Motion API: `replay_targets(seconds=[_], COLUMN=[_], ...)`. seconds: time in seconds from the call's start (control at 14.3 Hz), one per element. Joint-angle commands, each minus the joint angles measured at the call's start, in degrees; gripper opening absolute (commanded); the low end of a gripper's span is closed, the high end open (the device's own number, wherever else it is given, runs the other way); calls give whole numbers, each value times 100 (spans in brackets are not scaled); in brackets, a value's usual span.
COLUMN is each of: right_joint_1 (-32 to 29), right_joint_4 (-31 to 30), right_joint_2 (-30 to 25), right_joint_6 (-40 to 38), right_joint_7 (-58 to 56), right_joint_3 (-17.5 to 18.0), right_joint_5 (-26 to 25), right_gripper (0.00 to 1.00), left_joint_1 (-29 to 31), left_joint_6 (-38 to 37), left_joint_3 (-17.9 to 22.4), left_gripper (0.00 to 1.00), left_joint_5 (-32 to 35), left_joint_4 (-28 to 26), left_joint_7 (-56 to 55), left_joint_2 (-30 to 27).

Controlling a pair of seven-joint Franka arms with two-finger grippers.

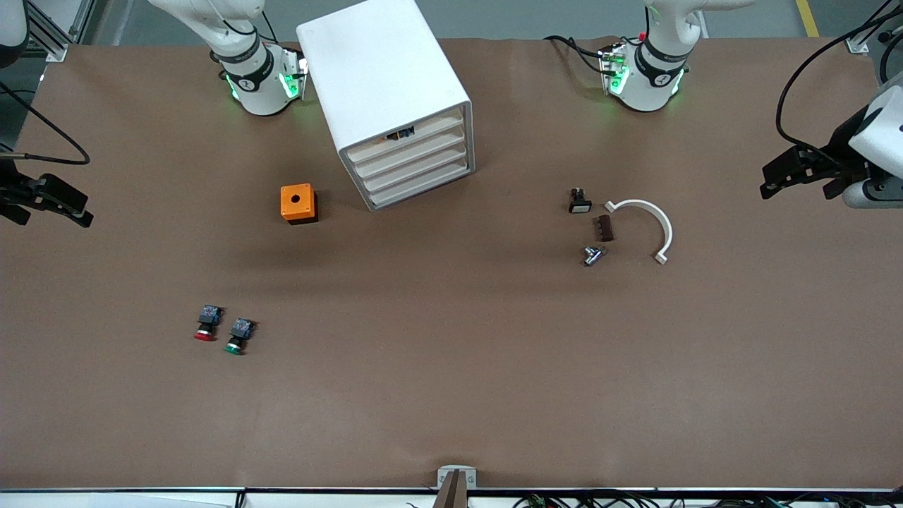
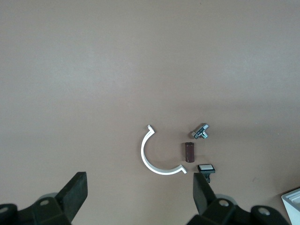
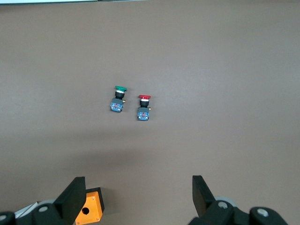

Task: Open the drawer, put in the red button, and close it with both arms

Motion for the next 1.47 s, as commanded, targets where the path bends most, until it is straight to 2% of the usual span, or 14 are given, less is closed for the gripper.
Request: replay_targets(seconds=[0.0,0.35,0.63,0.77,1.05,1.19,1.4], right_joint_1=[-40,-57,-92,-110,-145,-101,-110], right_joint_4=[-29,7,24,15,-20,-28,-29], right_joint_2=[-98,-10,385,657,1175,1509,1923], right_joint_6=[-27,78,290,290,544,772,1132], right_joint_7=[-51,-42,-42,-51,-51,-51,-51], right_joint_3=[33,33,24,16,16,16,24], right_joint_5=[-88,-9,9,9,18,18,18], right_gripper=[100,100,100,100,100,100,100], left_joint_1=[49,93,50,-265,-1048,-1347,-1734], left_joint_6=[-97,-97,-71,-62,157,167,105], left_joint_3=[-30,-21,-73,-73,-73,-73,-73], left_gripper=[99,99,100,100,100,100,100], left_joint_5=[15,15,7,7,24,-63,-842], left_joint_4=[88,36,53,53,79,271,719], left_joint_7=[24,-55,-82,-195,-1520,-2091,-3442], left_joint_2=[11,134,914,1371,2136,2418,2778])
